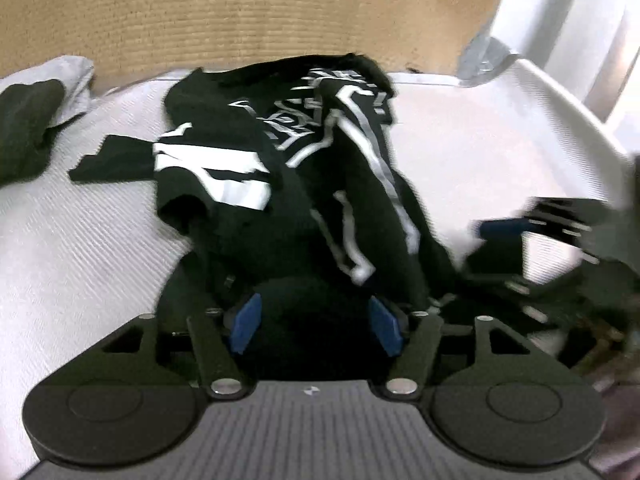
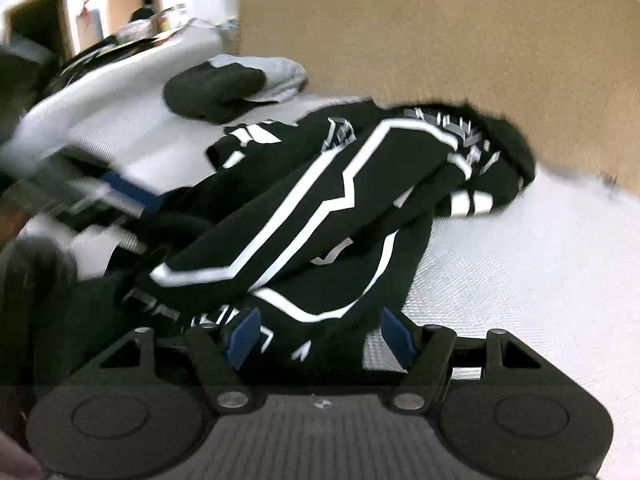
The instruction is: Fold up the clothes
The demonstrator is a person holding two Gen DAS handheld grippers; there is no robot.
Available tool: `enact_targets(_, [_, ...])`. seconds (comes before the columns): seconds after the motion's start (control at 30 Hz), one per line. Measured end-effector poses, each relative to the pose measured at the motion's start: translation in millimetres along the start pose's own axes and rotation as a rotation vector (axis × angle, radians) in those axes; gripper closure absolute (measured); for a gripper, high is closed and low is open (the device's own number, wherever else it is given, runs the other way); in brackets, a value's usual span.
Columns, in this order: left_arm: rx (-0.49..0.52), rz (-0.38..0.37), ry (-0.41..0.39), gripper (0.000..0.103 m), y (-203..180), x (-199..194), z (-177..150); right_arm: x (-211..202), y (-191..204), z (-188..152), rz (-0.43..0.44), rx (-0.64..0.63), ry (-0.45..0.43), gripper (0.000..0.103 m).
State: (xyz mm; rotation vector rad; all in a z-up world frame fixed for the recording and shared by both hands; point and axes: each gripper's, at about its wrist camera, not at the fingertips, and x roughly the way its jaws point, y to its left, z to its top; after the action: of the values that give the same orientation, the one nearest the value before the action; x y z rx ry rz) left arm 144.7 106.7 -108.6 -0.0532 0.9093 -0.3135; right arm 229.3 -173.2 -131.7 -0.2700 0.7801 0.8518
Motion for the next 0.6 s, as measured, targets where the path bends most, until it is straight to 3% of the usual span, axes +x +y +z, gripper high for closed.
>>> enact_targets(0.17, [0.071, 0.029, 0.007, 0.034, -7.1, 2.6, -12.3, 38.1, -35.6, 3.9, -0.015, 0.163, 0.081, 0.032])
enact_targets(0.27, [0.044, -0.013, 0.011, 0.034, 0.8, 2.4, -13.6, 42.5, -52.4, -6.0, 0.059, 0.256, 0.105, 0.032])
enact_targets(0.4, [0.131, -0.056, 0.011, 0.035, -4.2, -7.7, -14.5, 43.1, -51.7, -10.8, 0.166, 0.280, 0.102, 0.033])
enact_targets(0.43, [0.137, -0.066, 0.011, 0.034, -4.6, -9.4, -14.4, 45.0, -49.4, -11.3, 0.206, 0.282, 0.103, 0.038])
enact_targets(0.5, [0.127, -0.079, 0.018, 0.033, -3.8, -7.9, -15.4, 50.1, -39.7, -10.8, 0.204, 0.255, 0.099, 0.043])
enact_targets(0.6, [0.101, -0.137, 0.042, 0.033, -2.0, -0.8, -17.1, 53.7, -30.1, -9.5, 0.122, 0.208, 0.084, 0.077])
